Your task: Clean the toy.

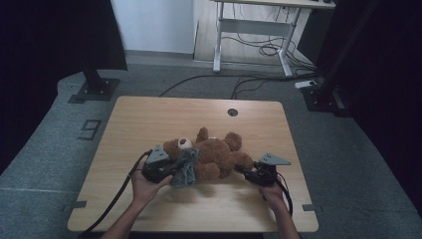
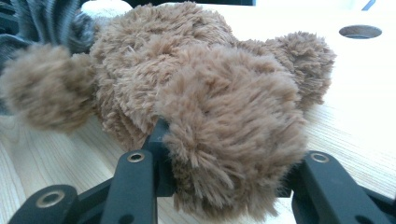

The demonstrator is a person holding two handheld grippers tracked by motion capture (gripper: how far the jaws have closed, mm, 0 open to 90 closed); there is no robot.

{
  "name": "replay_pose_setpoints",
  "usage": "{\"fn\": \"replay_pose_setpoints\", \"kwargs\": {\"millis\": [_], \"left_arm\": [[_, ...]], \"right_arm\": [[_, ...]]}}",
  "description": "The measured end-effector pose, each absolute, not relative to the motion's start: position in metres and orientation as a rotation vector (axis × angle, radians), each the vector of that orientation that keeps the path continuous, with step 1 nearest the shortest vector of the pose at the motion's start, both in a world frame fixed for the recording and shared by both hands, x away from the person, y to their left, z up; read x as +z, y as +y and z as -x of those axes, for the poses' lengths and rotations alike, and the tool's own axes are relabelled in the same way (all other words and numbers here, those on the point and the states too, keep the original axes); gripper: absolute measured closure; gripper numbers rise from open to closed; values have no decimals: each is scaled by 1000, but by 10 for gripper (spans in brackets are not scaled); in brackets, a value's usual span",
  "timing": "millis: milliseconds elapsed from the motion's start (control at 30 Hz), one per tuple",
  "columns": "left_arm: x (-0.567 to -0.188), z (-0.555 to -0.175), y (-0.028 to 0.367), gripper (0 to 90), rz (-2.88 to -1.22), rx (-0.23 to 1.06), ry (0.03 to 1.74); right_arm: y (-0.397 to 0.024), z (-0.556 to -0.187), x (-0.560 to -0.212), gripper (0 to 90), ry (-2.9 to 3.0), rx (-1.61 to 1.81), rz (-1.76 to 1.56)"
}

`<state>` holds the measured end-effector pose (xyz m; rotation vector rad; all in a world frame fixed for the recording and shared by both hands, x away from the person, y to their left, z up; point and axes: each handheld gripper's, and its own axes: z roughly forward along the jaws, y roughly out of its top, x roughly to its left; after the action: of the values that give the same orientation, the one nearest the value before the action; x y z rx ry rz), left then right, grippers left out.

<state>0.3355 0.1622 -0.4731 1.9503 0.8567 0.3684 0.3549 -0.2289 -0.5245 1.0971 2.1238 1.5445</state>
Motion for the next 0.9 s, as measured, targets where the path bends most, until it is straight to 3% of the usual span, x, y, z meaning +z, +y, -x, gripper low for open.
{"fn": "replay_pose_setpoints", "kwargs": {"millis": [233, 433, 667, 900], "left_arm": [[-465, -333, 169, 739, -1916, 366, 868], [-442, -340, 120, 738, -1920, 333, 761], [-440, -347, 26, 733, -1984, 286, 651], [-469, -352, 11, 731, -2063, 269, 663]], "right_arm": [[-229, -355, -525, 562, 2123, 1546, -1105], [-228, -356, -526, 563, 2117, 1549, -1109], [-228, -356, -527, 563, 2115, 1553, -1111], [-228, -355, -527, 566, 2118, 1543, -1108]]}}
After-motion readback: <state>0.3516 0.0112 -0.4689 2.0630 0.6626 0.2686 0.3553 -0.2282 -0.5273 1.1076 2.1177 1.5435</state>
